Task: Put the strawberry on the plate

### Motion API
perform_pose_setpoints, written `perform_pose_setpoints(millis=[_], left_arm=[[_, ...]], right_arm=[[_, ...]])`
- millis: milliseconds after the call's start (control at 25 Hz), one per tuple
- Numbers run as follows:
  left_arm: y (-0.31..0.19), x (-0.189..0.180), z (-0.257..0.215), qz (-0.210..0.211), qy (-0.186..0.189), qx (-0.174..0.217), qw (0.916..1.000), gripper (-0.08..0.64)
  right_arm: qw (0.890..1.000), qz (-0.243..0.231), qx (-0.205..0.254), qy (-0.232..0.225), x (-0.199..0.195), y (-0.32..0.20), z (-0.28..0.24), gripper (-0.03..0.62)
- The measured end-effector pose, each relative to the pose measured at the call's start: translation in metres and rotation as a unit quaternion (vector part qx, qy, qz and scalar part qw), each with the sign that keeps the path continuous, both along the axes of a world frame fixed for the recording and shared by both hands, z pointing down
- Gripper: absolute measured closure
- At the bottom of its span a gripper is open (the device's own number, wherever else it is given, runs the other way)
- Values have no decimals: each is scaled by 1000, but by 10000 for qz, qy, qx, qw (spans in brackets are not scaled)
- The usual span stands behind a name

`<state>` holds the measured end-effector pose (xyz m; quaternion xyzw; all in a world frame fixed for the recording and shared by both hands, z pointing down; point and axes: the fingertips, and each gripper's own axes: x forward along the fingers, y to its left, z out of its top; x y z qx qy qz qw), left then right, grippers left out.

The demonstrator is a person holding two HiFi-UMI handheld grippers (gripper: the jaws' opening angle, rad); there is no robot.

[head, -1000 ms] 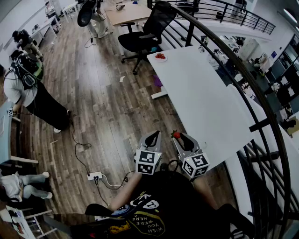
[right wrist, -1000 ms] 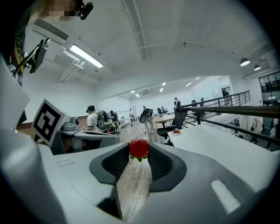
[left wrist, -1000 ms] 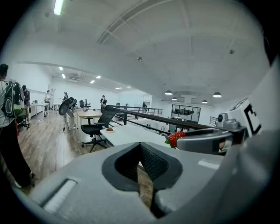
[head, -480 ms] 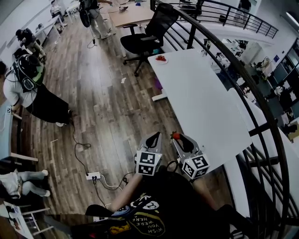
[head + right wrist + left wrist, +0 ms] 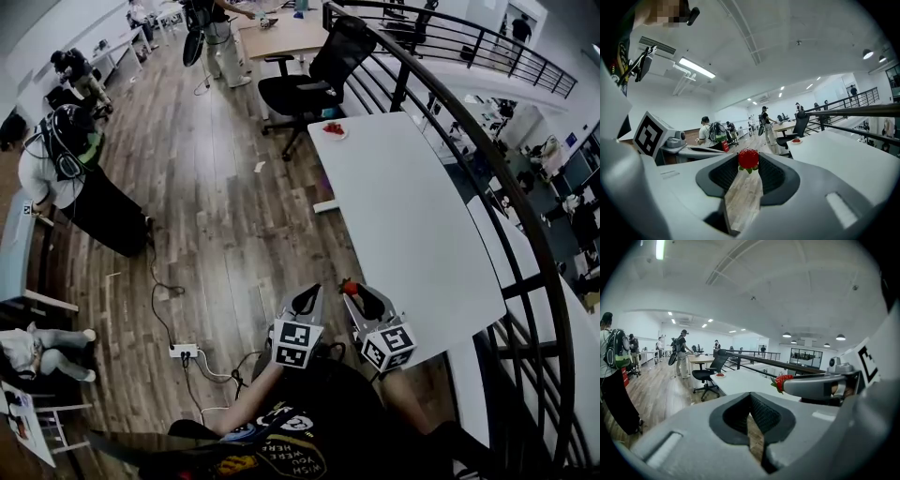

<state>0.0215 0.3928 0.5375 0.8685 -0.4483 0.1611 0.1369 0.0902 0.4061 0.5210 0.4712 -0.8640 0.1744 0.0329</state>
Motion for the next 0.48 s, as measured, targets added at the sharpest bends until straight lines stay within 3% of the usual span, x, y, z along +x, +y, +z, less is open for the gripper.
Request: perform_pose_setpoints(millis=[480], left_arm=[[-78,-9,-12,182,73,151,9997,555]], right_arm=[[9996,243,3,136,-1,-73,-6,456]])
